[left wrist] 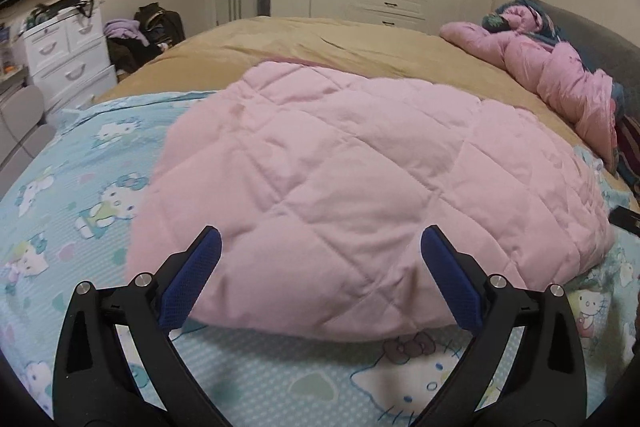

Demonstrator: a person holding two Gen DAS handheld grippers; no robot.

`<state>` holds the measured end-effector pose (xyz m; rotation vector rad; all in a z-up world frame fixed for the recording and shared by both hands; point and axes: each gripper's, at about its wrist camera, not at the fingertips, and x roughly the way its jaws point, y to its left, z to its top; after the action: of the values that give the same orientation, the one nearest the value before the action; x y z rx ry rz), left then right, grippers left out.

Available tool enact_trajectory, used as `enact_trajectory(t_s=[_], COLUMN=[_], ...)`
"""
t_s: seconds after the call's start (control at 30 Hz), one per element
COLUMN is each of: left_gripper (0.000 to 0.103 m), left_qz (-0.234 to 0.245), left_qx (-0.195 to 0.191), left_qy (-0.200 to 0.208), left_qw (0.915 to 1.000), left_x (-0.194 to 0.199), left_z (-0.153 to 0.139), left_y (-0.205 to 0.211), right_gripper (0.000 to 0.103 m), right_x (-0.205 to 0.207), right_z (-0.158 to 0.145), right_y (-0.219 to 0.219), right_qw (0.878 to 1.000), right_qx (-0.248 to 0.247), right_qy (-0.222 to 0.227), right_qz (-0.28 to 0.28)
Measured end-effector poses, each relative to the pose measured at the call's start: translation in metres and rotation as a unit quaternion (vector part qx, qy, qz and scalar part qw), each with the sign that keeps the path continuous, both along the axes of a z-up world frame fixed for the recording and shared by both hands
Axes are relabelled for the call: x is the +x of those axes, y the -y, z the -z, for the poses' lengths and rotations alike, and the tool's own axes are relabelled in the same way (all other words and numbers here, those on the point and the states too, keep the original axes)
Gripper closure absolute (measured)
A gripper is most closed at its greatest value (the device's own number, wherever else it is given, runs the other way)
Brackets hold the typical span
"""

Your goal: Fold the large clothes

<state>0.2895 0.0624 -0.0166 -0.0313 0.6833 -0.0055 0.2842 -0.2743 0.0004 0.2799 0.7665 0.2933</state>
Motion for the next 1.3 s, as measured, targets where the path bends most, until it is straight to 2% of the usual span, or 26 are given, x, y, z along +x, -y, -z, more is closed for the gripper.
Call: enact_trajectory(t_s=[0.27,0.6,0.67,0.8,0.97,1.13,1.3], left_gripper=[0.009,0.009,0.009,0.009,0.009,0.009,0.009], left_qz=[-0.037,-0.063,-0.063,-0.064,-0.058,-0.058,-0.073], left_qx=[-0.019,-0.036,-0.058,-0.138,-0.183,-0.255,-0.297], left_qy=[-0.002,-0.022,-0.03,-0.055,-0.058,-0.065,-0.071], left_qw=[0.9991,0.9971,0.9958,0.9868,0.9798,0.9631,0.9493], left_x=[-0.03,-0.047,-0.05,-0.046,-0.04,-0.025,-0.005], left_z=[-0.004,0.006,0.011,0.025,0.033,0.045,0.054], left_y=[-0.031,-0.057,-0.063,-0.078,-0.081,-0.085,-0.089], right_gripper=[0.004,0.004,0.004,0.004,0.004,0.004,0.004], right_x=[-0.039,-0.059,-0.06,-0.061,-0.054,-0.039,-0.018], right_z=[0.005,0.017,0.025,0.041,0.057,0.074,0.076], right_y=[0.031,0.042,0.044,0.052,0.063,0.075,0.078], right_qw=[0.997,0.993,0.991,0.984,0.97,0.951,0.944], right_qx=[0.073,0.1,0.114,0.15,0.214,0.275,0.294], right_qy=[-0.033,-0.06,-0.07,-0.087,-0.105,-0.122,-0.116], right_qz=[0.011,0.023,0.028,0.038,0.052,0.074,0.095])
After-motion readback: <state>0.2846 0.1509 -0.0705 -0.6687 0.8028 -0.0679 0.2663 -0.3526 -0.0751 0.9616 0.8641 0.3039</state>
